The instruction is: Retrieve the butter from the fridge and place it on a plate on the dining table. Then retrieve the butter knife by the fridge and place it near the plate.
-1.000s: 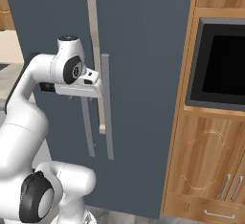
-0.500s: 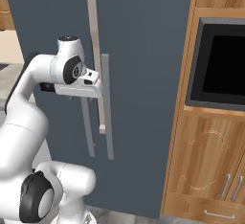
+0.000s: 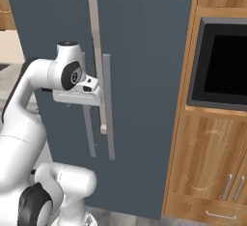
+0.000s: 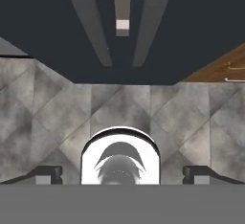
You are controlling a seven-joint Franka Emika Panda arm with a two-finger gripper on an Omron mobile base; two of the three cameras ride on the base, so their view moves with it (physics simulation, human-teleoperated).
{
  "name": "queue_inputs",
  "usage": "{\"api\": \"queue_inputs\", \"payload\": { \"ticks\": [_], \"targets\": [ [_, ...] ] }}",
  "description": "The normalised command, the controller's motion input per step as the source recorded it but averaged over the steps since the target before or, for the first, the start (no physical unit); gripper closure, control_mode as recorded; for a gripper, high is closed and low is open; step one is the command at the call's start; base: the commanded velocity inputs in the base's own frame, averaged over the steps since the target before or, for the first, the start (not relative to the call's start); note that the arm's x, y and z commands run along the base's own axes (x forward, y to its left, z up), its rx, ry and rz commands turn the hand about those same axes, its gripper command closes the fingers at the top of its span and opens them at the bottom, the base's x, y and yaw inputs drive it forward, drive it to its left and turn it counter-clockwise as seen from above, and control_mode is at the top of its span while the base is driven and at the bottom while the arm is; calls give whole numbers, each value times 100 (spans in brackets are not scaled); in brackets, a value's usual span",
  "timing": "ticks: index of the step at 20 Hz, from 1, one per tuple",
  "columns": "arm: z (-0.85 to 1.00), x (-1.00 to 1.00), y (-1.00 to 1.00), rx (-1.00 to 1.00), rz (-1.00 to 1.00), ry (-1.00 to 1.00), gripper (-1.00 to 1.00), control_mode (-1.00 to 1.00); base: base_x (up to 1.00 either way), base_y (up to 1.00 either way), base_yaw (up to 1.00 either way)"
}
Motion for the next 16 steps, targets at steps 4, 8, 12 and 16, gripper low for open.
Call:
{"api": "queue_inputs", "payload": {
  "ticks": [4,8,12,16],
  "targets": [
    [0,0,0,0,0,0,-100,100,-37,-23,0],
    [0,0,0,0,0,0,-100,100,-35,-21,0],
    [0,0,0,0,0,0,-100,100,-51,-24,-1],
    [0,0,0,0,0,0,-100,100,-62,-9,0]
  ]
}}
